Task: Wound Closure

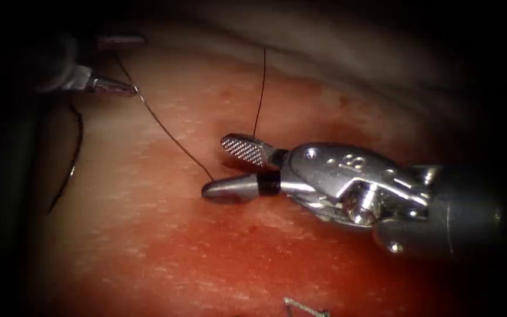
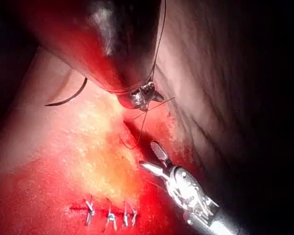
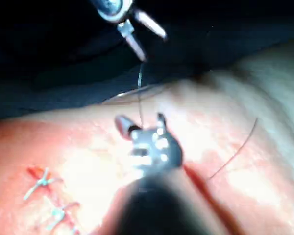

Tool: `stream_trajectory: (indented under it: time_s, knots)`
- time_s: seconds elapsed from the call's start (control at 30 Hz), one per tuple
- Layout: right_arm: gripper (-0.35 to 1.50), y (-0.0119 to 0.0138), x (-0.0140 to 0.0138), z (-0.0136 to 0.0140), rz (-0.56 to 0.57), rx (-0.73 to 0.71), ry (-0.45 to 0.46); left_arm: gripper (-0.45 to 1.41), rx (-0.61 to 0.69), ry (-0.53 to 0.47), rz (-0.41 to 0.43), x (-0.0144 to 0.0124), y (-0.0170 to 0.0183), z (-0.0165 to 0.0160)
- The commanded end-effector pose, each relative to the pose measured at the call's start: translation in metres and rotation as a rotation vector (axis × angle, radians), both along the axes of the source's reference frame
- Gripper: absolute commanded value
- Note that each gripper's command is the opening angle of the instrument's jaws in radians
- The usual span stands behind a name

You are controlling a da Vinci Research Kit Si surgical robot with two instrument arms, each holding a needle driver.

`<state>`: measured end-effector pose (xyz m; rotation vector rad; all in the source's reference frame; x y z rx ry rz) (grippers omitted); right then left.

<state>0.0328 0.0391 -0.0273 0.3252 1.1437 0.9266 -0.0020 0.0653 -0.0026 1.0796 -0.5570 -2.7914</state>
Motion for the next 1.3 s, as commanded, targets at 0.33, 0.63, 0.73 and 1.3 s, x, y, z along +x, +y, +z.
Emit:
stream_trajectory:
  time_s: [0.33, 0.63, 0.73, 1.3]
  knots:
    - [1.36, 0.0002, 0.0008, -0.0004, 0.007, -0.001, 0.012, -0.35, -0.07, -0.025, -0.052, -0.0011, -0.002, -0.0004]
    - [1.25, 0.0011, 0.0014, -0.0046, 0.0, -0.071, -0.059, -0.35, -0.183, 0.101, 0.045, -0.0039, -0.0057, 0.001]
    - [1.2, 0.0008, 0.0022, -0.0048, -0.053, -0.065, -0.141, -0.35, -0.184, 0.095, 0.067, -0.0065, -0.0074, 0.0019]
    - [-0.35, -0.0026, 0.0028, -0.0028, -0.158, 0.004, -0.422, -0.35, -0.168, 0.09, 0.058, -0.0079, -0.008, 0.0016]
